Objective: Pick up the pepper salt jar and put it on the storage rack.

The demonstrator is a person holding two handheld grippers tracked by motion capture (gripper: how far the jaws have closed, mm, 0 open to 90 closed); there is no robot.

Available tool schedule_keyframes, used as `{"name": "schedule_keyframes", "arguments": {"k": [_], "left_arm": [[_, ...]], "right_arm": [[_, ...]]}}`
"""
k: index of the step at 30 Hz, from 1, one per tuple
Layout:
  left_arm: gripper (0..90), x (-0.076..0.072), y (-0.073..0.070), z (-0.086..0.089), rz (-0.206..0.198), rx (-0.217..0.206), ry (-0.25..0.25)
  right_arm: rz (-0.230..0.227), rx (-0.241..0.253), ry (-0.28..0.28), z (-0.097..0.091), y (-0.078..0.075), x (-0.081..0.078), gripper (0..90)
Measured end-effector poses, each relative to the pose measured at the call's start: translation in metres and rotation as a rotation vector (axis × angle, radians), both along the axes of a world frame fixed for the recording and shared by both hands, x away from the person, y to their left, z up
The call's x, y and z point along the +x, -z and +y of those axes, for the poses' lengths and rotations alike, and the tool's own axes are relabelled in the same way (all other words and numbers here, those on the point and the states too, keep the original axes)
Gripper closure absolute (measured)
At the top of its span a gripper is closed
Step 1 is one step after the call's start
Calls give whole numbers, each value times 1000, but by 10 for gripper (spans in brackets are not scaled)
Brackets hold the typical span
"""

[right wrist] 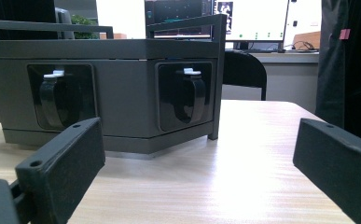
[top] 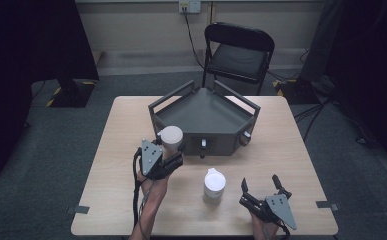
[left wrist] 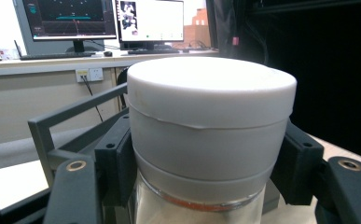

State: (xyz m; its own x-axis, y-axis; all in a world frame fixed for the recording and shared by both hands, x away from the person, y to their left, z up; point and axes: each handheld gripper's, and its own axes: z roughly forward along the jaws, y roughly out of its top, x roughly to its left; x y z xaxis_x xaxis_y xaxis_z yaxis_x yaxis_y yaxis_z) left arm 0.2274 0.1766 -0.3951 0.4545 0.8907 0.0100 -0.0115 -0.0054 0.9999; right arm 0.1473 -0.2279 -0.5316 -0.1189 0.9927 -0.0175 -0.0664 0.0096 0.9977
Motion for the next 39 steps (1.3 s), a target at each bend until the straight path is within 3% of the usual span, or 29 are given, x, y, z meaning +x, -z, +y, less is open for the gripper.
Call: {"name": "schedule_keyframes", "arguments": {"k": [12, 28, 33, 36, 39], "left_arm": [[344, 17, -18, -3, -9, -16, -13], [343, 41, -38, -18, -37, 7, -12], [344, 50, -41, -26, -41, 14, -21], [344, 57, -38, -31, -32, -7, -35], [344, 64, -37, -38, -29, 12, -55]], "right_arm": [[0, 0, -2, 0, 0, 0, 6], [0, 0, -5, -1, 0, 0, 6], [0, 0, -7, -1, 0, 0, 6], [0, 0, -8, -1, 0, 0, 6], [0, -1, -8, -2, 0, 0, 6]]}}
